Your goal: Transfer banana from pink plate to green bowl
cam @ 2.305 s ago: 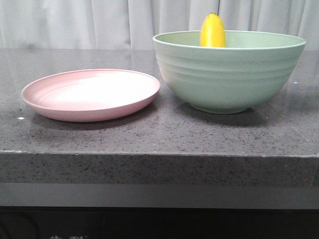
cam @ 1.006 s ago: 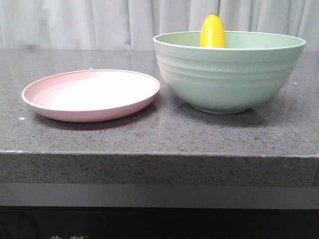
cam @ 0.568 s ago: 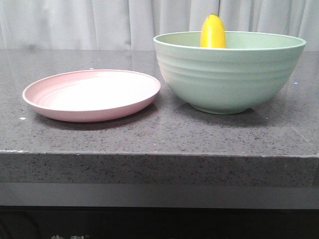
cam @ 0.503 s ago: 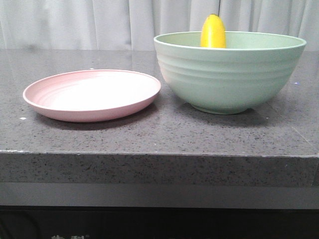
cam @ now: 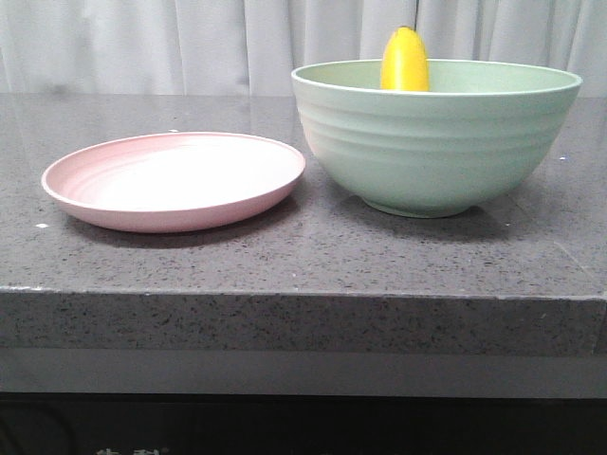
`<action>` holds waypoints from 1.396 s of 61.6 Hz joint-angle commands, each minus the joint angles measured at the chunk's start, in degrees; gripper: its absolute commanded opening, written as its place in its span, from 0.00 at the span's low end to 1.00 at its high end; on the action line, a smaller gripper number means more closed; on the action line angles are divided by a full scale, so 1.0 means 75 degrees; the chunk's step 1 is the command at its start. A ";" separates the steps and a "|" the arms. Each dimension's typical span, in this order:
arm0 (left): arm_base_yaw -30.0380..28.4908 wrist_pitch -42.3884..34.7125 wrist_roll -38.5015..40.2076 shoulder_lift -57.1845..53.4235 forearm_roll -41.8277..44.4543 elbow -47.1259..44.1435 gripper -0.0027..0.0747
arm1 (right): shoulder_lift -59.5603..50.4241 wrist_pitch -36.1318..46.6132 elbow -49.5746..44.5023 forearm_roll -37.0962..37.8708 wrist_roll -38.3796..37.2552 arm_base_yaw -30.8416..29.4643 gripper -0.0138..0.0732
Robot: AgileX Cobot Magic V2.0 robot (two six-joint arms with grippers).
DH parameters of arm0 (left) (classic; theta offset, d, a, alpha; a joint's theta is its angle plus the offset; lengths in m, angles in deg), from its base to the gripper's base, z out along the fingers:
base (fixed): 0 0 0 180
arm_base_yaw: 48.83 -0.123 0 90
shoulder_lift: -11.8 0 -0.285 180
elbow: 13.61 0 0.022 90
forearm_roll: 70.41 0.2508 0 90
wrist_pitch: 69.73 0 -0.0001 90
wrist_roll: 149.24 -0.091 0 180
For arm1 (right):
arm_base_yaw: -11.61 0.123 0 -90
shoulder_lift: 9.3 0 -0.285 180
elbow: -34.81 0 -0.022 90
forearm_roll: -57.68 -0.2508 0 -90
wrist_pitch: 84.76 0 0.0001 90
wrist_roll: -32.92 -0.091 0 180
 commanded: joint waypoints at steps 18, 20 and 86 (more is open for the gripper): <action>0.0001 -0.0615 0.0073 -0.0175 -0.0040 -0.0013 0.01 | 0.0106 0.0647 0.0187 0.0050 0.0079 0.0004 0.08; 0.0001 -0.0615 0.0073 -0.0175 -0.0040 -0.0013 0.01 | 0.0106 0.0647 0.0187 0.0050 0.0079 0.0004 0.08; 0.0001 -0.0615 0.0073 -0.0159 -0.0040 -0.0013 0.01 | -0.1085 0.2398 -0.2920 -0.0025 0.0064 -0.1321 0.08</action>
